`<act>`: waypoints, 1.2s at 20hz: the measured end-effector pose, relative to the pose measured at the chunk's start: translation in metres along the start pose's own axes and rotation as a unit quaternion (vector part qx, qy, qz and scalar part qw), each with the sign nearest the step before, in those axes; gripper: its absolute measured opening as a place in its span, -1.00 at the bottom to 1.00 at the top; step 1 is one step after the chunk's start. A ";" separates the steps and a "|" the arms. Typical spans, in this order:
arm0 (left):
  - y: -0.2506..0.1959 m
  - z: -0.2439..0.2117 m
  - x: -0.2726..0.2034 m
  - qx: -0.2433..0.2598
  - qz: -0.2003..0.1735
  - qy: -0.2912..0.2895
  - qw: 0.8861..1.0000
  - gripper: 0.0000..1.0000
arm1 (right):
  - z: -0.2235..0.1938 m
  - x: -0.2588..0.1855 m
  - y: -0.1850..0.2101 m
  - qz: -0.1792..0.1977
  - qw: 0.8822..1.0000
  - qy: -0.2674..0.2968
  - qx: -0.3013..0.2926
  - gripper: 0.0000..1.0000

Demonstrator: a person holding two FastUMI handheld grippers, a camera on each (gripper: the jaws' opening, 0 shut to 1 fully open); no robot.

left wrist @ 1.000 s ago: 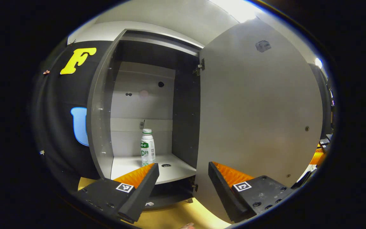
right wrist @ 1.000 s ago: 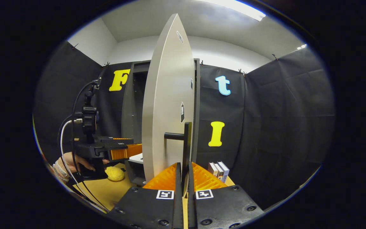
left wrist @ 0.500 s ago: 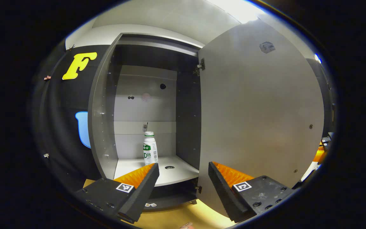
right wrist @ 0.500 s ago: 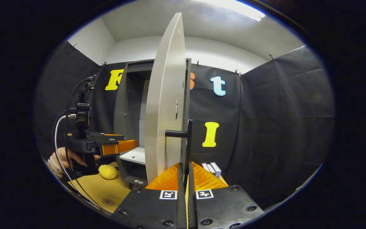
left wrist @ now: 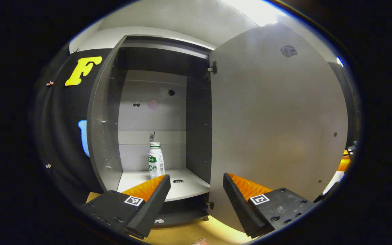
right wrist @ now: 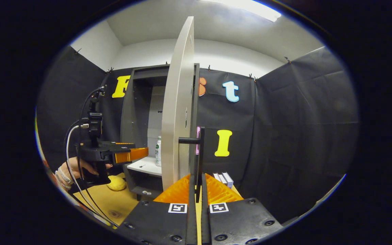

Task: Open the cabinet door with the right hand, grasp the bottle in the cabinet with the left hand and place it on the coaster, then close the cabinet door with the right hand.

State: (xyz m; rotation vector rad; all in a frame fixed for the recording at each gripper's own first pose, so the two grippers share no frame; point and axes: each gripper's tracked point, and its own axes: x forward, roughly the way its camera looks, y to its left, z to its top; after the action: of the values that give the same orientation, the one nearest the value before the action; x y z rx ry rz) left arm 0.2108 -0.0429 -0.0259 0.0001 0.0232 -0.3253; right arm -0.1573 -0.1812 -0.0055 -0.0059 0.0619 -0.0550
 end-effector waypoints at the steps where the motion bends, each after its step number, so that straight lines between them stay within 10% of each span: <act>1: 0.008 0.002 0.003 0.000 0.004 -0.005 1.000 0.97 | 0.005 -0.008 0.002 0.000 1.000 -0.008 0.004 -0.80; 7: 0.048 0.009 0.042 -0.048 0.002 -0.037 0.998 0.94 | 0.026 -0.044 0.006 -0.037 0.998 -0.042 -0.017 -0.89; 24: 0.132 -0.063 0.197 0.025 0.029 0.010 0.999 0.85 | 0.029 -0.018 0.108 -0.054 0.994 -0.050 -0.083 -0.90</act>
State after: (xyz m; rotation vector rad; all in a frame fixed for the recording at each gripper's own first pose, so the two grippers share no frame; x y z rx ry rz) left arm 0.4377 0.0195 -0.0935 0.0538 0.0357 -0.2681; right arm -0.1677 -0.0721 0.0242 -0.1788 -0.0347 -0.1571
